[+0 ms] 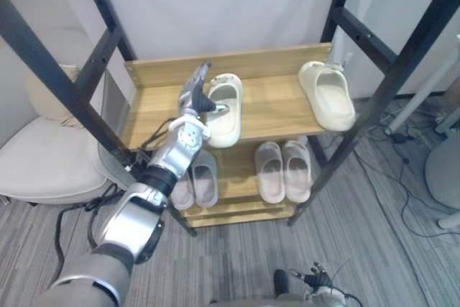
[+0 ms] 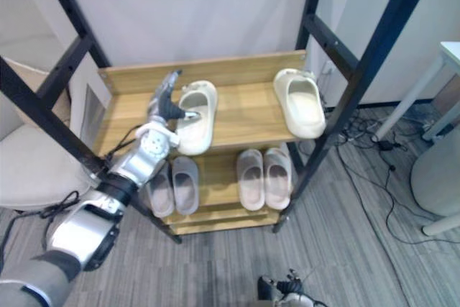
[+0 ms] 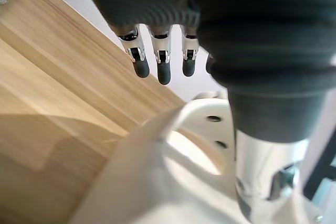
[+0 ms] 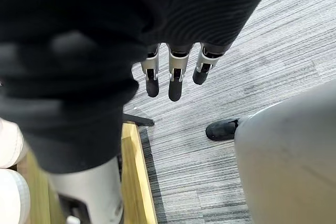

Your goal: Organize the slippers on the shoe rack

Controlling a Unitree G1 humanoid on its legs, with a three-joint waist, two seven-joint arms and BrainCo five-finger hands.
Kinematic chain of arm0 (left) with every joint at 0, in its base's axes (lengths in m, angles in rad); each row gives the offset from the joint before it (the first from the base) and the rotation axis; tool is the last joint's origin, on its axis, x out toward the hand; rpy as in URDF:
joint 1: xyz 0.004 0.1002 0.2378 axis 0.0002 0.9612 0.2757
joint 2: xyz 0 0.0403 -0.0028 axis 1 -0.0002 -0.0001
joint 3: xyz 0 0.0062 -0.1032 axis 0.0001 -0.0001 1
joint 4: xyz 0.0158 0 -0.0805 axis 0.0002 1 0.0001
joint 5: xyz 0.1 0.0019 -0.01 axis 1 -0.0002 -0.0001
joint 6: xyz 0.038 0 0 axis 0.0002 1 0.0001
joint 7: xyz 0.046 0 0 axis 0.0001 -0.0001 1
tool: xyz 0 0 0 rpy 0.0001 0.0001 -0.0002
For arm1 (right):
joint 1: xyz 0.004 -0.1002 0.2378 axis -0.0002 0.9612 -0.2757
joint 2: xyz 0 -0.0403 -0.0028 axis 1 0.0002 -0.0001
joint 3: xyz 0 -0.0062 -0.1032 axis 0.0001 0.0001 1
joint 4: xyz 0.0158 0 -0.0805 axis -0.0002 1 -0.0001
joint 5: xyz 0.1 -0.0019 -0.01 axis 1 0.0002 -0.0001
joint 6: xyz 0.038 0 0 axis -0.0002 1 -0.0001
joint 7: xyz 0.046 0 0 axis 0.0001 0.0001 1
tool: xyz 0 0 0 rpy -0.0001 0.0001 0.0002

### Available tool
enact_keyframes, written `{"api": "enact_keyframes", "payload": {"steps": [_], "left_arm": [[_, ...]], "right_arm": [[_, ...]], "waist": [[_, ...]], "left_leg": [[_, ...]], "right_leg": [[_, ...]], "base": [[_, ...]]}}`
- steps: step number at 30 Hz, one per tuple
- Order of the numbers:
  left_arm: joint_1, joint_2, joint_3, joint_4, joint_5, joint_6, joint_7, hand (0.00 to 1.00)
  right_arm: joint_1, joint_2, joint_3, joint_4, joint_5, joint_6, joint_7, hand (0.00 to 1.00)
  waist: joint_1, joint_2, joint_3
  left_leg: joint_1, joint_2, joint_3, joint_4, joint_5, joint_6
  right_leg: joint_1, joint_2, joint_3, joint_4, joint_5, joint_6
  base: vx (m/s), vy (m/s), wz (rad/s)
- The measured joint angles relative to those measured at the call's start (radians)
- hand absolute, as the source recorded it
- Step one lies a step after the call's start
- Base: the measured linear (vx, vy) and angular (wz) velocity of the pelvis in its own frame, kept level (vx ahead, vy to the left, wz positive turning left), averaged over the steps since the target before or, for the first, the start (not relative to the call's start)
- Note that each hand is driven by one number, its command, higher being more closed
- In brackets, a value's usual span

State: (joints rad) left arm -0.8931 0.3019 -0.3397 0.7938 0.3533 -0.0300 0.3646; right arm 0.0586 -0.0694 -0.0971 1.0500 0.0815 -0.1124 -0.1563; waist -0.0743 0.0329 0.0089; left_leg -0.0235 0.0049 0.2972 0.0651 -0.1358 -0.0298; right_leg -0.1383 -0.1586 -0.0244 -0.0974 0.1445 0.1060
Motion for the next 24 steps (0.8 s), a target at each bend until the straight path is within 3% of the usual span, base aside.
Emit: {"api": "enact_keyframes", "payload": {"steps": [1,12,24], "left_arm": [[-0.006,0.000,0.001,0.009,0.000,0.001,0.000,1.00],[-0.085,0.005,0.038,0.127,-0.003,0.018,-0.019,1.00],[-0.086,0.018,0.048,0.127,-0.006,0.021,-0.020,1.00]], "right_arm": [[0.001,-0.001,0.000,-0.003,0.000,0.000,0.001,0.00],[0.000,-0.002,0.000,-0.015,0.001,0.000,0.003,0.00],[0.000,-0.007,0.002,-0.019,0.001,-0.001,0.008,0.00]], "waist": [[-0.001,0.002,0.001],[-0.003,0.017,0.011],[-0.004,0.026,0.016]], "left_leg": [[0.000,0.000,0.000,0.000,0.000,0.000],[0.000,-0.001,0.027,0.000,0.000,0.000],[0.000,-0.002,0.048,0.000,0.000,0.000]], "right_leg": [[0.000,0.000,0.001,0.000,0.000,0.000],[-0.014,0.003,0.031,0.000,0.013,-0.001],[-0.026,0.005,0.050,0.000,0.019,-0.001]], "base": [[0.00,-0.015,-0.05],[-0.02,-0.014,-0.07],[-0.01,-0.016,-0.05]]}}
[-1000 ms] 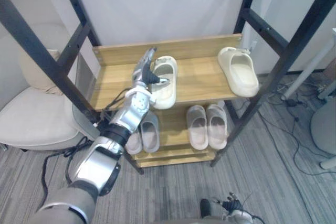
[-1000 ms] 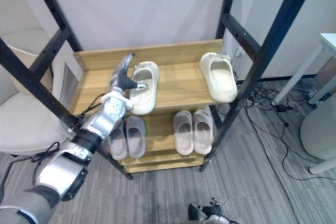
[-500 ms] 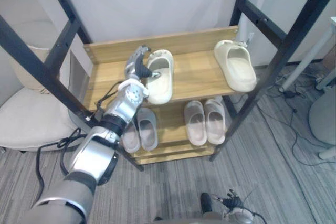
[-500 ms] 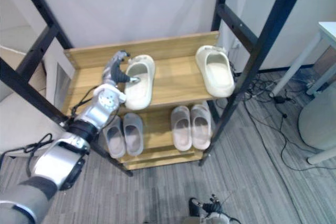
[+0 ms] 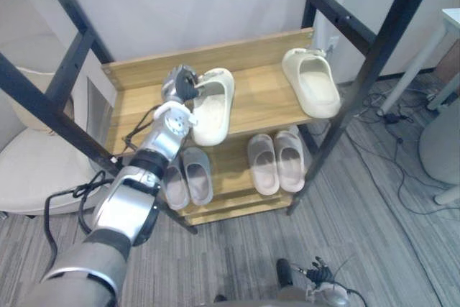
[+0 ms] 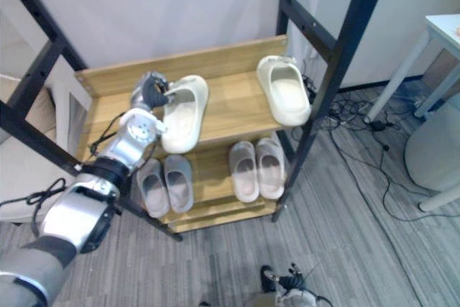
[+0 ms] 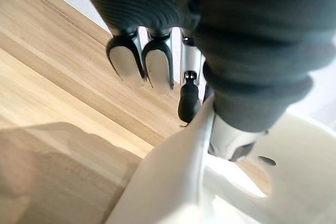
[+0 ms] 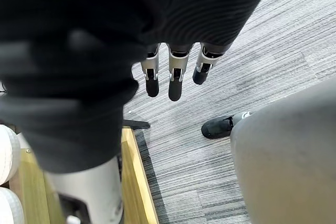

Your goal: Organize the slippers on the shoe rack

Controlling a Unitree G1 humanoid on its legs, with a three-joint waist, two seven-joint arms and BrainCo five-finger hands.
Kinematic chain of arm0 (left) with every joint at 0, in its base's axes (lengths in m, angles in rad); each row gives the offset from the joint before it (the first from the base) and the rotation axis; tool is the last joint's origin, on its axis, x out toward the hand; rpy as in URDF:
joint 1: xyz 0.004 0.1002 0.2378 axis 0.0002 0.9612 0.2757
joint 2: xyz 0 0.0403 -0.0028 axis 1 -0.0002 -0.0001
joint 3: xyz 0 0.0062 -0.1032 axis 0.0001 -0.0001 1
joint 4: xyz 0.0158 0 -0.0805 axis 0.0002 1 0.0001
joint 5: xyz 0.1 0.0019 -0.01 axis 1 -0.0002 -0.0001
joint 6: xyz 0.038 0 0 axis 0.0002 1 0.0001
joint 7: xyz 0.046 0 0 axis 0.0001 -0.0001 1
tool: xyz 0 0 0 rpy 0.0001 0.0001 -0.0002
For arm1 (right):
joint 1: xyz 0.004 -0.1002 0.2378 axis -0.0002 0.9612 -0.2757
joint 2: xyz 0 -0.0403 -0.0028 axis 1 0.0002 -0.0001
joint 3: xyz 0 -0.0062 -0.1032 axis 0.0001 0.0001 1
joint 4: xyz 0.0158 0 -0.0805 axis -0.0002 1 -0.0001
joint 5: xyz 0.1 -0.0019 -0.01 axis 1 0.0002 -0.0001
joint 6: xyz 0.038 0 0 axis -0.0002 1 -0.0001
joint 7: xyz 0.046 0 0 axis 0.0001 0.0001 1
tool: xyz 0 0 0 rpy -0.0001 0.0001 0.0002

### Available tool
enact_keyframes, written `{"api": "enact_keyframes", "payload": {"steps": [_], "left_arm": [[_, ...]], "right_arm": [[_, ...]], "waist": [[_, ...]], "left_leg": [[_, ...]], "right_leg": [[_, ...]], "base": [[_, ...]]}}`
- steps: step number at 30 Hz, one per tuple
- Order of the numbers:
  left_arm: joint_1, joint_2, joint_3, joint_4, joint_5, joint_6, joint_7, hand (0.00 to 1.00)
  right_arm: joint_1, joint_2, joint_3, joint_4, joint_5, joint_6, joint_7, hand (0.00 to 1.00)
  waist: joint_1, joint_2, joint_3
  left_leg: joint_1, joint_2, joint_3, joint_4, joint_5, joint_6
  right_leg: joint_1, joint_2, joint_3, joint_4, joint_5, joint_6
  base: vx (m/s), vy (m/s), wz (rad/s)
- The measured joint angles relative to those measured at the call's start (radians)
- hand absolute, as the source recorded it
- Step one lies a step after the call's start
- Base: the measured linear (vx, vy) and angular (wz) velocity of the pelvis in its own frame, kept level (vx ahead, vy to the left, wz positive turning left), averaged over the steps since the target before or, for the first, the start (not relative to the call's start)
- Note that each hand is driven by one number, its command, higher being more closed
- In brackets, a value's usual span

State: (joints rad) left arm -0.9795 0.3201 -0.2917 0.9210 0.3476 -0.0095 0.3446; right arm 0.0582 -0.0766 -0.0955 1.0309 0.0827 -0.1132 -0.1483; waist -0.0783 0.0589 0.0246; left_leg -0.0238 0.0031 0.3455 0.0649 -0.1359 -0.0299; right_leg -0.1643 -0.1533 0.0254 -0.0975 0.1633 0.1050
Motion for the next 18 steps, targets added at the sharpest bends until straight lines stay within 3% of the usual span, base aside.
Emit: {"api": "enact_keyframes", "payload": {"steps": [18], "left_arm": [[-0.018,-0.011,0.001,0.000,-0.064,0.017,0.028,1.00]], "right_arm": [[-0.009,-0.003,0.021,0.004,-0.001,0.000,-0.001,0.00]], "waist": [[-0.007,-0.001,-0.001]], "left_leg": [[-0.017,-0.006,0.017,0.004,-0.002,0.003]], "right_leg": [[-0.035,-0.001,0.036,0.005,0.008,0.005]], "base": [[0.00,-0.002,-0.03]]}}
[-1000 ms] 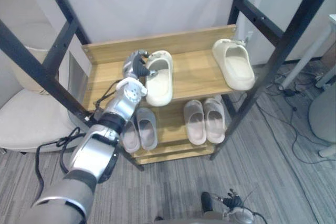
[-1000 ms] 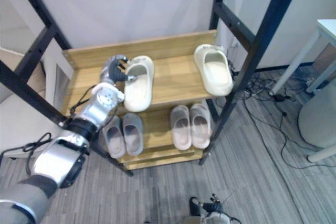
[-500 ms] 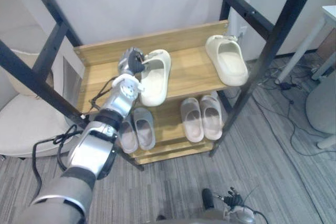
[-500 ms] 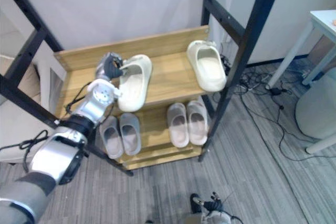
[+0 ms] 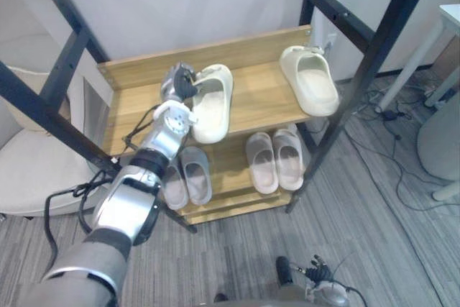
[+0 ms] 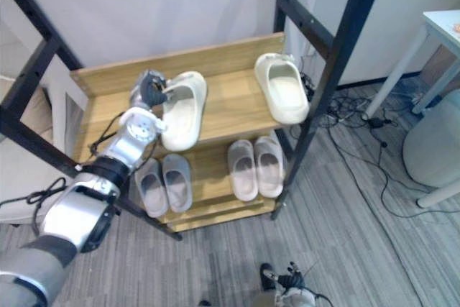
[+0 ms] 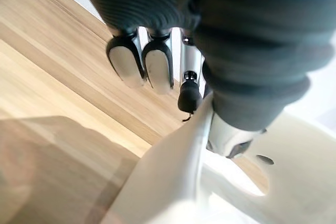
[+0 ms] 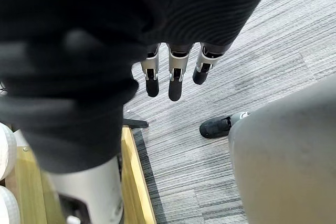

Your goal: Organize the slippers on the shoe rack

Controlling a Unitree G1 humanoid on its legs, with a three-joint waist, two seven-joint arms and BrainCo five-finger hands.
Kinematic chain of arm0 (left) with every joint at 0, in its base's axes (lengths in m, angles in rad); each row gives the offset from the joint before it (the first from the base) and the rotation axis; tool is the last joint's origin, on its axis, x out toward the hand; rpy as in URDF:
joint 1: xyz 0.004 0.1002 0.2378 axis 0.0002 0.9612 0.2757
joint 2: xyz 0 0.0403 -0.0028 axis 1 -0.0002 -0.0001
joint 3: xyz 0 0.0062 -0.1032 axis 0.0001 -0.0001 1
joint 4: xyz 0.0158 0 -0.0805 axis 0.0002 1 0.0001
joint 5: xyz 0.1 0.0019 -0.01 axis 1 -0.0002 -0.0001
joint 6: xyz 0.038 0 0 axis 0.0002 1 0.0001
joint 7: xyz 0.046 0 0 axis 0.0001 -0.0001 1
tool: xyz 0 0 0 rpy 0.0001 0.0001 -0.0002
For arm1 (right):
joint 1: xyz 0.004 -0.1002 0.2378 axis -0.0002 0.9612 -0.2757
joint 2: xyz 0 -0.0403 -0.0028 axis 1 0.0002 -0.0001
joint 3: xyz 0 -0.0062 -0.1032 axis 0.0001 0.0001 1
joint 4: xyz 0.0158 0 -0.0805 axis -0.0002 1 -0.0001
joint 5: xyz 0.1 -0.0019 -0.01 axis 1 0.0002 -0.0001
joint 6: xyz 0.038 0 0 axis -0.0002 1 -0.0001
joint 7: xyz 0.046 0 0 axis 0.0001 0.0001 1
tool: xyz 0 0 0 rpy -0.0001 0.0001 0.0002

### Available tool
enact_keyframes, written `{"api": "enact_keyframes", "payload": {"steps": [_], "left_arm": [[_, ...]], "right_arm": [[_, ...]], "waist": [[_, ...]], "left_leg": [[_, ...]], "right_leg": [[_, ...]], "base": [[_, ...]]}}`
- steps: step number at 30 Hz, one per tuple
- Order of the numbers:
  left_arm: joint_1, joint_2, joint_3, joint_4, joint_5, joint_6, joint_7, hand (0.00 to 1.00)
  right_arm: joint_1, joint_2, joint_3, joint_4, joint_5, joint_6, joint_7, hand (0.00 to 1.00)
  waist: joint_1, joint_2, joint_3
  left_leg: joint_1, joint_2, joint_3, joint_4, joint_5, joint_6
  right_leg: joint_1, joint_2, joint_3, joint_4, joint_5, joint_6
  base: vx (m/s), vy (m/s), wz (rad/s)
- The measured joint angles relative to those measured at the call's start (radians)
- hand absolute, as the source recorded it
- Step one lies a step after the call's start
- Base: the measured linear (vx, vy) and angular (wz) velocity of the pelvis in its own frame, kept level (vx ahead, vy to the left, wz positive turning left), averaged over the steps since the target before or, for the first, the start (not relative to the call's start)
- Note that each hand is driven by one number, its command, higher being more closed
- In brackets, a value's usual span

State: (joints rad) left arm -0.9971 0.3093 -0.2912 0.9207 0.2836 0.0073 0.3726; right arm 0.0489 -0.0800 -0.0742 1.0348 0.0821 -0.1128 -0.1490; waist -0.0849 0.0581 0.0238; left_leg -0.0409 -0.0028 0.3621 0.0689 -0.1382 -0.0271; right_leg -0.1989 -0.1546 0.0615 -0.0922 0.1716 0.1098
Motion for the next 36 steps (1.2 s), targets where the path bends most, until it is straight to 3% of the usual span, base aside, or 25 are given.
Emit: {"api": "enact_keyframes", "payload": {"steps": [4,12,36], "left_arm": [[-0.017,-0.006,0.023,-0.028,-0.037,0.001,0.018,1.00],[-0.061,-0.108,0.017,-0.073,-0.083,0.000,0.025,1.00],[-0.123,-0.096,0.099,-0.065,-0.129,0.030,0.036,1.00]], "right_arm": [[-0.001,0.001,-0.001,-0.024,0.000,0.003,-0.002,0.00],[0.018,0.010,-0.007,-0.080,-0.002,0.008,-0.007,0.00],[0.032,0.023,-0.035,-0.121,-0.001,0.007,-0.009,0.00]], "waist": [[0.001,0.000,0.000],[-0.018,0.004,0.002],[-0.018,0.001,0.019]], "left_leg": [[-0.036,-0.007,0.067,0.024,-0.017,0.008],[-0.072,0.014,0.131,0.130,-0.086,0.013],[-0.120,0.049,0.176,0.229,-0.160,0.016]], "right_leg": [[-0.054,-0.002,0.068,0.003,0.026,0.009],[-0.082,0.000,0.126,0.003,0.030,0.012],[-0.115,0.020,0.168,0.003,0.036,0.022]], "base": [[-0.02,0.014,-0.44],[0.00,0.015,-0.25],[0.03,0.025,-0.06]]}}
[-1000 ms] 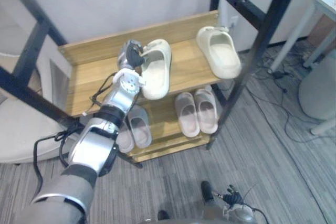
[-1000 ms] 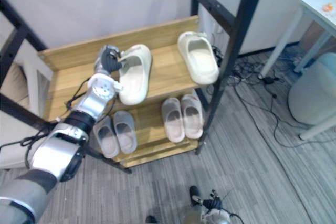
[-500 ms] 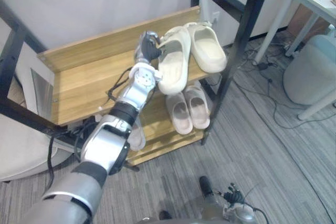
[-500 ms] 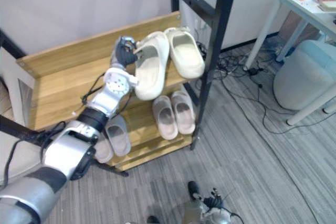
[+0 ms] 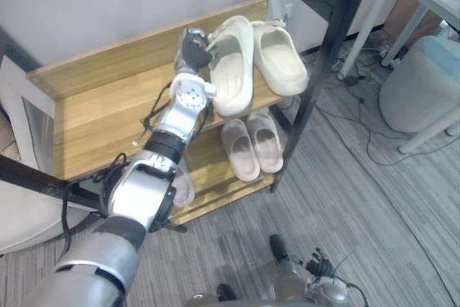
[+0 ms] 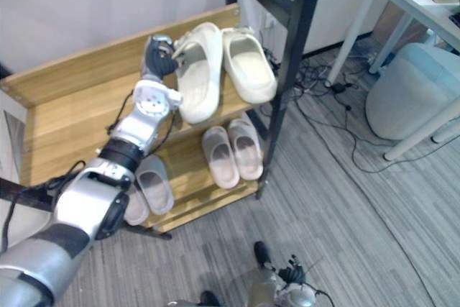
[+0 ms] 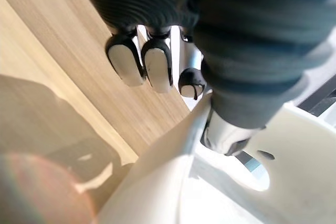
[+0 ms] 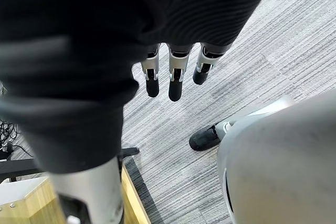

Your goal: Organize the slippers on the shoe rack

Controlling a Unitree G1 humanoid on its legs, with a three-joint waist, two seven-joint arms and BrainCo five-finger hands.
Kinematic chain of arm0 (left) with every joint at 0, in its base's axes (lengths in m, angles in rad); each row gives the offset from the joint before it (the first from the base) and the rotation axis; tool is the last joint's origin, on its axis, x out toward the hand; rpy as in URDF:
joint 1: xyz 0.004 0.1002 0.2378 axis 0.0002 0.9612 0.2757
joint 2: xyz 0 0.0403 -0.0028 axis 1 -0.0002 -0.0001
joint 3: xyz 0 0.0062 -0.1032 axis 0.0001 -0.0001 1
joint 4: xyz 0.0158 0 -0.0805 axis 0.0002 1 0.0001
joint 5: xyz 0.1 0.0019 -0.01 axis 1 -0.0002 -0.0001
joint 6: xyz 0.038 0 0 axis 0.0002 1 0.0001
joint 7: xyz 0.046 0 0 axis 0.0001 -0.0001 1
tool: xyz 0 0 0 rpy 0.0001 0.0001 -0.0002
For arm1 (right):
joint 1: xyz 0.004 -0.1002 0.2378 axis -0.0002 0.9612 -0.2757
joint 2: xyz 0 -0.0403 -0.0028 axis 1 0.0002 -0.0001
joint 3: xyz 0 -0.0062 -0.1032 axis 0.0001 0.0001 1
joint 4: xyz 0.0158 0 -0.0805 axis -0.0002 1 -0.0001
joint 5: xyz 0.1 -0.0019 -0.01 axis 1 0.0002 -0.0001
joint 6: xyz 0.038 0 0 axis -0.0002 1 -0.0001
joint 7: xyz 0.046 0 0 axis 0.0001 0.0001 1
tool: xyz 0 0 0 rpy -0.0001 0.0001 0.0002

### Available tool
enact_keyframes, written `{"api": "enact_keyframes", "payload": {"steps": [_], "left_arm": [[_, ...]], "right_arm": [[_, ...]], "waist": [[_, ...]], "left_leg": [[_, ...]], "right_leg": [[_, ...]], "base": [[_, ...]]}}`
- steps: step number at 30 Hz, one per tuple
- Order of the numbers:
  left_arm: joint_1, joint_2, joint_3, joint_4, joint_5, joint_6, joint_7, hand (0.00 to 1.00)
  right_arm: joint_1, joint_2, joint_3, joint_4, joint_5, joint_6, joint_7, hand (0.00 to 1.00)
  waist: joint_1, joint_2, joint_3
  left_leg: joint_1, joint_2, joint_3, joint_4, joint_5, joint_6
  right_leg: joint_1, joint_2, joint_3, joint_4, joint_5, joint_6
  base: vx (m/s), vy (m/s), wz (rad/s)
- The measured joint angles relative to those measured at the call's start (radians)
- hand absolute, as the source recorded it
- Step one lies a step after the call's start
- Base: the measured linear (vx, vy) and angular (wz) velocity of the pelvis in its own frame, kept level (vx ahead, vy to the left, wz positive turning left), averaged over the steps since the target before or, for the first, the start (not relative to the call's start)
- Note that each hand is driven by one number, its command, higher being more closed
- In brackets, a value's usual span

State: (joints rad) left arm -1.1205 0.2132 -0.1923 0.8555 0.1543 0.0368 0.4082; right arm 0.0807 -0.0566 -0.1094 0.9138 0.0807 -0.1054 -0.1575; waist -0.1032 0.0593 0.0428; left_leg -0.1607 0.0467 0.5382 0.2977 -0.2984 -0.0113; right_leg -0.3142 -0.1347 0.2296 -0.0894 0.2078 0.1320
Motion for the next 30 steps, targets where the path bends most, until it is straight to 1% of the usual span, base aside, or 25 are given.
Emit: {"api": "enact_keyframes", "payload": {"steps": [3,8,12,22,28,29,30], "left_arm": [[-0.006,0.000,0.008,0.000,0.001,0.002,0.000,1.00],[-0.007,-0.001,0.019,0.001,0.002,0.008,0.000,1.00],[-0.010,-0.001,0.022,0.001,0.014,0.014,0.001,1.00],[-0.011,0.000,0.078,0.028,0.025,0.018,0.001,1.00],[-0.011,0.002,0.088,0.028,0.041,0.018,0.001,1.00],[-0.011,0.002,0.088,0.029,0.042,0.018,0.001,0.00],[-0.011,0.002,0.089,0.029,0.042,0.018,0.001,0.00]], "right_arm": [[-0.001,0.000,0.008,-0.004,0.000,-0.001,0.000,0.00],[0.000,-0.001,0.016,-0.012,0.000,-0.001,0.000,0.00],[0.007,-0.003,0.036,-0.034,0.000,-0.001,0.001,0.00],[0.006,-0.003,0.045,-0.034,0.001,-0.006,0.001,0.00],[0.005,-0.005,0.051,-0.031,0.001,-0.009,0.001,0.00],[0.005,-0.005,0.051,-0.029,0.001,-0.009,0.001,0.00],[0.005,-0.005,0.052,-0.027,0.001,-0.010,0.001,0.00]], "waist": [[0.000,-0.006,0.010],[-0.001,-0.006,0.015],[-0.001,-0.007,0.016],[-0.001,-0.013,0.023],[-0.001,-0.014,0.024],[-0.001,-0.014,0.024],[-0.001,-0.014,0.024]], "left_leg": [[-0.004,0.001,0.000,0.005,-0.001,0.000],[-0.015,0.015,-0.001,0.025,-0.011,-0.002],[-0.015,0.017,-0.002,0.025,-0.011,-0.002],[-0.028,0.023,-0.009,0.038,-0.013,-0.002],[-0.031,0.023,-0.016,0.038,-0.013,-0.002],[-0.031,0.023,-0.018,0.038,-0.013,-0.002],[-0.032,0.023,-0.020,0.038,-0.013,-0.002]], "right_leg": [[-0.002,0.000,-0.001,0.000,0.000,0.000],[-0.005,0.008,-0.002,0.000,0.000,0.000],[-0.005,0.010,-0.002,0.000,0.000,0.000],[-0.011,0.012,-0.005,0.000,0.001,-0.001],[-0.011,0.013,-0.007,0.000,0.001,-0.001],[-0.010,0.013,-0.008,0.000,0.001,-0.001],[-0.009,0.013,-0.009,0.000,0.001,-0.001]], "base": [[0.00,0.011,0.00],[0.02,0.010,-0.02],[0.03,0.019,-0.01],[0.00,0.003,0.01],[0.01,0.006,0.01],[0.02,0.018,0.04],[0.03,0.027,0.04]]}}
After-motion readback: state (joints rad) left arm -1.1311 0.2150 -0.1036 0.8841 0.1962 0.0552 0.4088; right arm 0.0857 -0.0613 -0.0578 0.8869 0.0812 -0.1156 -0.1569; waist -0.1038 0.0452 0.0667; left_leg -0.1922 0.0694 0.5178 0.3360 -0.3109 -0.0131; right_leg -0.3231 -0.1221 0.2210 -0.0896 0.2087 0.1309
